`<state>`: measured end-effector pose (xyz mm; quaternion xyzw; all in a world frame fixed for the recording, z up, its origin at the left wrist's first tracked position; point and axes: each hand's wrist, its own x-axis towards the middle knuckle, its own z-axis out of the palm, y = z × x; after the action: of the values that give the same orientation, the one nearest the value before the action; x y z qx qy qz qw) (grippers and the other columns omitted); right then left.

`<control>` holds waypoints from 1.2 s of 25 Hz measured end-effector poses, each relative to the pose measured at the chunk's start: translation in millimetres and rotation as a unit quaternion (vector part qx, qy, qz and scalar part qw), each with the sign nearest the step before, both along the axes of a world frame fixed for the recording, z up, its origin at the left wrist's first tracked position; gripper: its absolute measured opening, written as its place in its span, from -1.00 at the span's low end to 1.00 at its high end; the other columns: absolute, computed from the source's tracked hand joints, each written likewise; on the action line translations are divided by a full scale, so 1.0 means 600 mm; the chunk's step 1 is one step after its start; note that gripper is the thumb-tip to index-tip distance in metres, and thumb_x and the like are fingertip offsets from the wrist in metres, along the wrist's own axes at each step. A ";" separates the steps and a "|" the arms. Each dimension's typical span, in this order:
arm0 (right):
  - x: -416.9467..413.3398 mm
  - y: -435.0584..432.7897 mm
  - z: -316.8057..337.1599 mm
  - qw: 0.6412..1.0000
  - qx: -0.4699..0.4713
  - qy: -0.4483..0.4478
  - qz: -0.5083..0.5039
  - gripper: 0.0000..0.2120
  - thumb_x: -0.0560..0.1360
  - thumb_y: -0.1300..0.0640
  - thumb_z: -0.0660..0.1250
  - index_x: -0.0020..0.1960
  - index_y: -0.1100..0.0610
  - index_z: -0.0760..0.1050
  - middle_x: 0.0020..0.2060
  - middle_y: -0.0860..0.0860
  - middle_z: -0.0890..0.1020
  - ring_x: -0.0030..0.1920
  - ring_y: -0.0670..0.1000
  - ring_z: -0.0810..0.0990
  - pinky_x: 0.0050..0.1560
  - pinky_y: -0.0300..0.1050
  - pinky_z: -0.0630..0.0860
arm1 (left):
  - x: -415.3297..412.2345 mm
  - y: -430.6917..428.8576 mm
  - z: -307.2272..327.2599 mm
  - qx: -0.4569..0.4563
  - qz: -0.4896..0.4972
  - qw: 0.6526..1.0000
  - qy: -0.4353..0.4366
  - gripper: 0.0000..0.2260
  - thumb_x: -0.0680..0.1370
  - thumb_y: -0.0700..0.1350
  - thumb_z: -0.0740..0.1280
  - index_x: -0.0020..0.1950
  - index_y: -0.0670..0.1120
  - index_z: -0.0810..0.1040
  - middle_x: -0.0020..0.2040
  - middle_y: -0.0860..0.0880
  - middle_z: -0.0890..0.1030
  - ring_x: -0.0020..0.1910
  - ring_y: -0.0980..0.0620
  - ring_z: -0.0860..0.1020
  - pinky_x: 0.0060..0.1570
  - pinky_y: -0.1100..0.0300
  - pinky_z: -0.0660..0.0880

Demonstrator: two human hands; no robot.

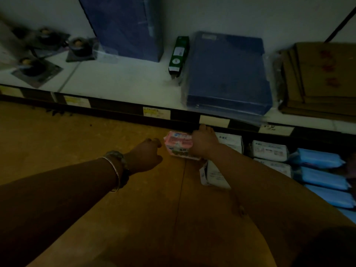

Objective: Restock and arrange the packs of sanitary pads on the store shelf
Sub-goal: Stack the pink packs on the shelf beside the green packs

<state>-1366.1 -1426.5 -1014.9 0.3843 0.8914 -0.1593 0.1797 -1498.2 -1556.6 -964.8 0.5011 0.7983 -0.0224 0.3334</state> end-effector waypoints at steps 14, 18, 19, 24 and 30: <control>0.100 0.038 0.154 0.820 -0.347 0.346 -0.296 -0.91 0.43 0.34 0.32 -0.06 0.26 0.51 -0.18 0.14 0.57 -0.13 0.10 0.56 -0.07 -0.02 0.49 | 0.002 0.014 0.064 0.059 0.152 0.976 -0.147 -0.17 0.37 0.11 0.42 0.50 -0.11 0.11 0.40 -0.18 0.32 0.26 -0.14 0.43 0.15 0.03 0.47; 0.122 0.047 0.188 0.731 -0.434 0.421 -0.317 -0.88 0.45 0.41 0.23 -0.14 0.22 0.42 -0.11 0.21 0.55 -0.13 0.12 0.55 -0.02 0.03 0.48 | 0.016 0.024 0.111 0.107 0.228 0.881 -0.400 -0.24 0.24 0.16 0.37 0.38 -0.10 0.33 0.20 -0.09 0.53 0.11 -0.05 0.53 0.06 0.08 0.48; 0.125 0.048 0.196 0.718 -0.445 0.436 -0.310 -0.87 0.45 0.42 0.22 -0.10 0.22 0.43 -0.09 0.22 0.55 -0.11 0.13 0.55 0.00 0.04 0.48 | 0.020 0.029 0.119 0.114 0.245 0.851 -0.449 -0.36 0.28 0.11 0.34 0.31 -0.10 0.40 0.15 -0.07 0.57 0.11 -0.04 0.54 0.07 0.08 0.47; 0.117 0.051 0.221 0.655 -0.472 0.513 -0.292 -0.58 0.29 0.29 0.37 0.14 0.32 0.45 -0.07 0.19 0.61 -0.08 0.12 0.60 0.02 0.01 0.56 | 0.032 0.056 0.134 0.144 0.294 0.747 -0.579 -0.69 0.34 -0.08 0.31 0.06 -0.11 0.51 -0.07 -0.08 0.68 -0.08 0.03 0.64 -0.03 0.15 0.57; 0.073 0.070 0.195 0.557 -0.421 0.604 -0.384 -0.68 0.40 0.15 0.39 0.09 0.28 0.52 0.04 0.27 0.60 0.09 0.27 0.57 0.08 0.23 0.52 | 0.032 0.098 0.119 0.190 0.330 0.710 -0.592 -0.70 0.33 -0.07 0.30 0.04 -0.09 0.50 -0.11 -0.04 0.67 -0.12 0.04 0.63 -0.12 0.18 0.59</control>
<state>-1322.0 -1384.5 -897.7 0.3844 0.3903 -0.7654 -0.3377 -1479.3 -1497.7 -893.5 0.1687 0.5391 0.5425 0.6218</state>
